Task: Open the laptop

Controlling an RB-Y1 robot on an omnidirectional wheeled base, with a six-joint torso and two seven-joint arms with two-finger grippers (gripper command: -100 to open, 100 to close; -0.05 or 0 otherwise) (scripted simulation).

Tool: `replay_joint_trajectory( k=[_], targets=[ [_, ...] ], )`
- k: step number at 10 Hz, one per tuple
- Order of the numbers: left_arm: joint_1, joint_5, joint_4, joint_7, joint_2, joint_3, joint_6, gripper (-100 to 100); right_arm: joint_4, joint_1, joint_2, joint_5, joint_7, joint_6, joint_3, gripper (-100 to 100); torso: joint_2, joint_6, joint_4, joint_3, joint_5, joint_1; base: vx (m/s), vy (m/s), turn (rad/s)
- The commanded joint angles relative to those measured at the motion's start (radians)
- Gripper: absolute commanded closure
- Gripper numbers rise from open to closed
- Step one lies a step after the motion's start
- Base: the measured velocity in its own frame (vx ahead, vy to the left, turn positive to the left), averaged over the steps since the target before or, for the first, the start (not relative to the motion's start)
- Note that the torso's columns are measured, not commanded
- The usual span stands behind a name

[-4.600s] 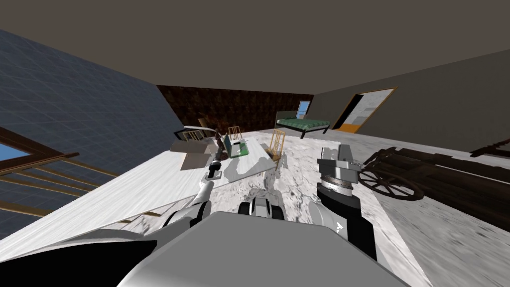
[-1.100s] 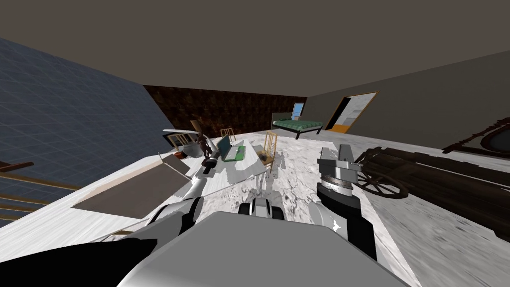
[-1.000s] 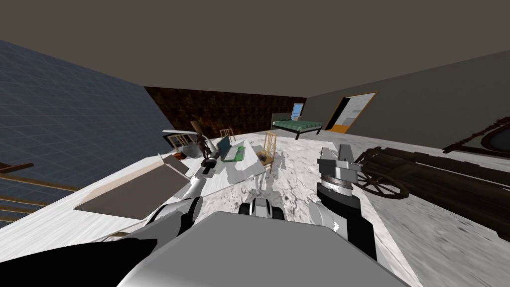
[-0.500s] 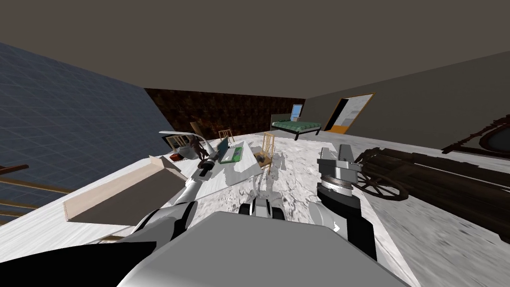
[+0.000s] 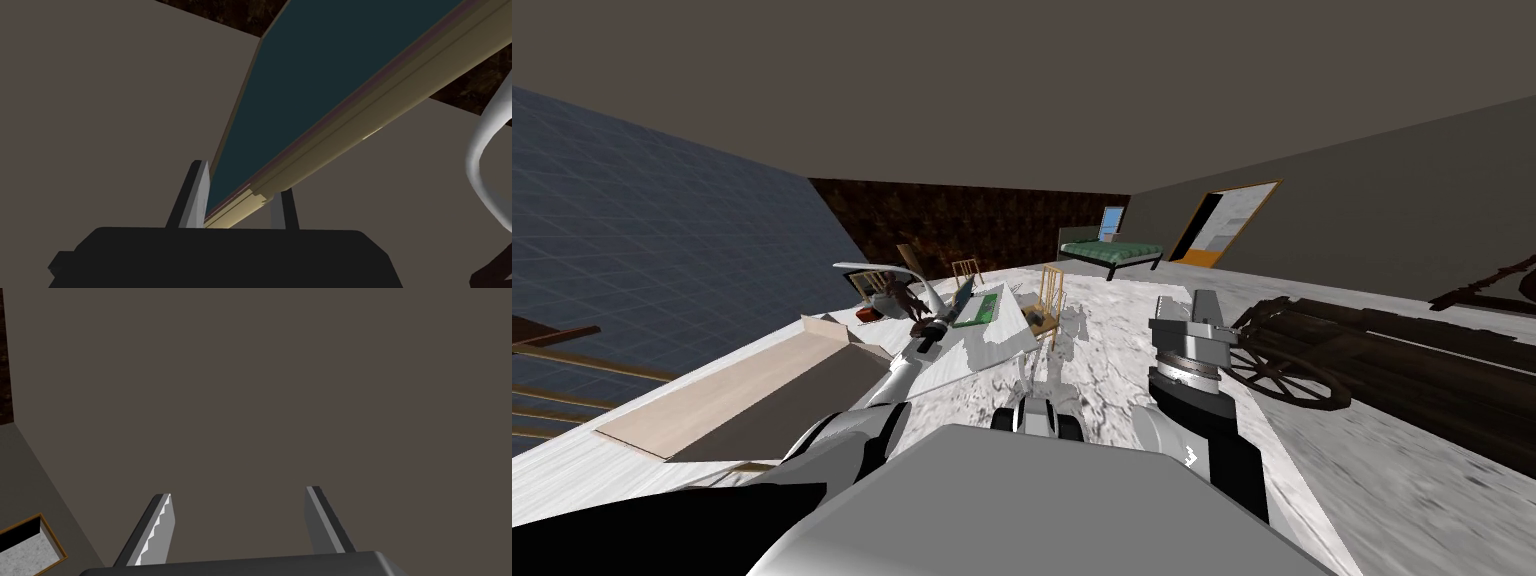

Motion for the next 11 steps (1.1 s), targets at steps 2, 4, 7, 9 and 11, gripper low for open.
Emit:
replay_joint_trajectory(
  k=[2, 4, 7, 9, 11],
  targets=[
    [-0.019, 0.045, 0.021, -0.097, -0.013, -0.078, 0.026, 100, 0.000, 0.000, 0.000, 0.000, 0.000, 0.000, 0.000, 0, -0.002, 0.004, -0.002, -0.001, 0.000, -0.003, 0.017, 0.009, 0.050],
    [-0.030, 0.074, 0.032, -0.144, -0.017, -0.121, 0.037, 100, 0.000, 0.000, 0.000, 0.000, 0.000, 0.000, 0.000, 0, -0.002, 0.002, -0.003, -0.001, 0.001, -0.003, 0.020, 0.004, 0.090],
    [-0.042, 0.102, 0.043, -0.215, -0.021, -0.168, 0.048, 100, 0.000, 0.000, 0.000, 0.000, 0.000, 0.000, 0.000, 0, -0.007, 0.002, -0.005, -0.004, 0.002, 0.000, 0.024, 0.002, 0.080],
    [-0.053, 0.130, 0.053, -0.268, -0.025, -0.213, 0.058, 100, 0.000, 0.000, 0.000, 0.000, 0.000, 0.000, 0.000, 0, -0.008, 0.002, -0.007, -0.005, 0.003, 0.001, 0.026, 0.001, 0.086],
    [-0.064, 0.159, 0.064, -0.321, -0.029, -0.257, 0.069, 100, 0.000, 0.000, 0.000, 0.000, 0.000, 0.000, 0.000, 0, -0.010, 0.003, -0.007, -0.006, 0.003, 0.002, 0.020, 0.001, 0.083]
  ],
)
